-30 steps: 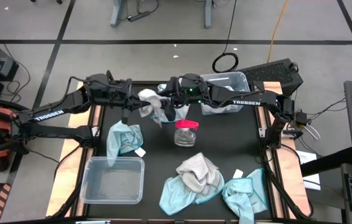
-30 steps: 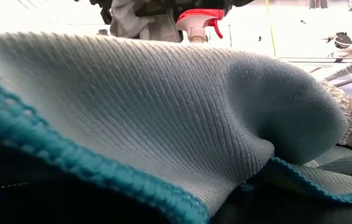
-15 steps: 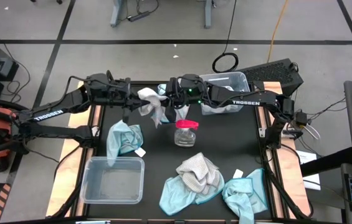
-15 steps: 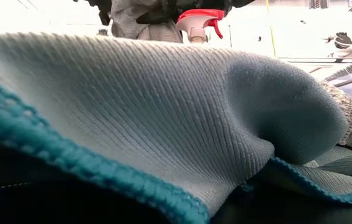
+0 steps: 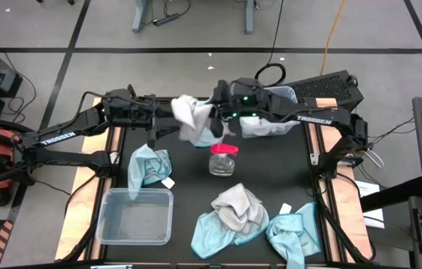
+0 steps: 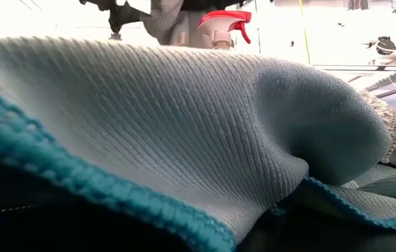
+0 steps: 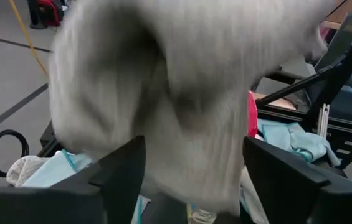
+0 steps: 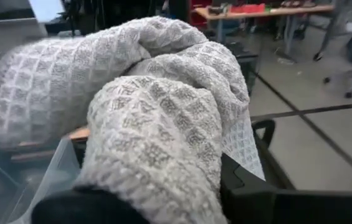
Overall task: Sort microfiber towel by color & place in baskets
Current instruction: Put the gray towel into the top transparent bin
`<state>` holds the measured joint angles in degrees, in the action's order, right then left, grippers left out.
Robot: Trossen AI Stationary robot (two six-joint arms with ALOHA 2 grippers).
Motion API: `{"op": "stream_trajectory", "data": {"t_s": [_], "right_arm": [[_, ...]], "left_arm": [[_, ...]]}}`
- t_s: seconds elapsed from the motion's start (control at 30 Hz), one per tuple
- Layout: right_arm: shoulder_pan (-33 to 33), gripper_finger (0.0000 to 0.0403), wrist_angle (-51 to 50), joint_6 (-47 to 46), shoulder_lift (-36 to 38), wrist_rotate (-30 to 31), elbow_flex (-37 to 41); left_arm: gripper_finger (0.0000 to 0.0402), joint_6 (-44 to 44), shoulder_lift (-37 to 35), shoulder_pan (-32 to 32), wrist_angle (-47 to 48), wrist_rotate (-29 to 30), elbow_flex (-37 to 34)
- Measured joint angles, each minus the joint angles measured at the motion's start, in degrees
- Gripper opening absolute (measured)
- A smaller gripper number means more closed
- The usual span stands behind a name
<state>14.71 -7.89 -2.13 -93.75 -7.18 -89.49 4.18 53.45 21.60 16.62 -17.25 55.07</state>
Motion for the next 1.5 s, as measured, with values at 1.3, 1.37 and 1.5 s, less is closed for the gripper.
{"op": "stream_trajectory", "data": {"t_s": [1.3,1.37,1.5], "right_arm": [[10.8,0.0001,-18.6,8.0,17.5,12.0,0.0],[11.8,0.0002,-20.3,8.4,17.9,12.0,0.0],[13.6,0.0002,-23.7,9.1,18.2,12.0,0.0]], "left_arm": [[0.0287,3.1,0.0,0.0,3.9,0.2,0.0],[0.0287,3.1,0.0,0.0,3.9,0.2,0.0],[0.0287,3.1,0.0,0.0,3.9,0.2,0.0]]}}
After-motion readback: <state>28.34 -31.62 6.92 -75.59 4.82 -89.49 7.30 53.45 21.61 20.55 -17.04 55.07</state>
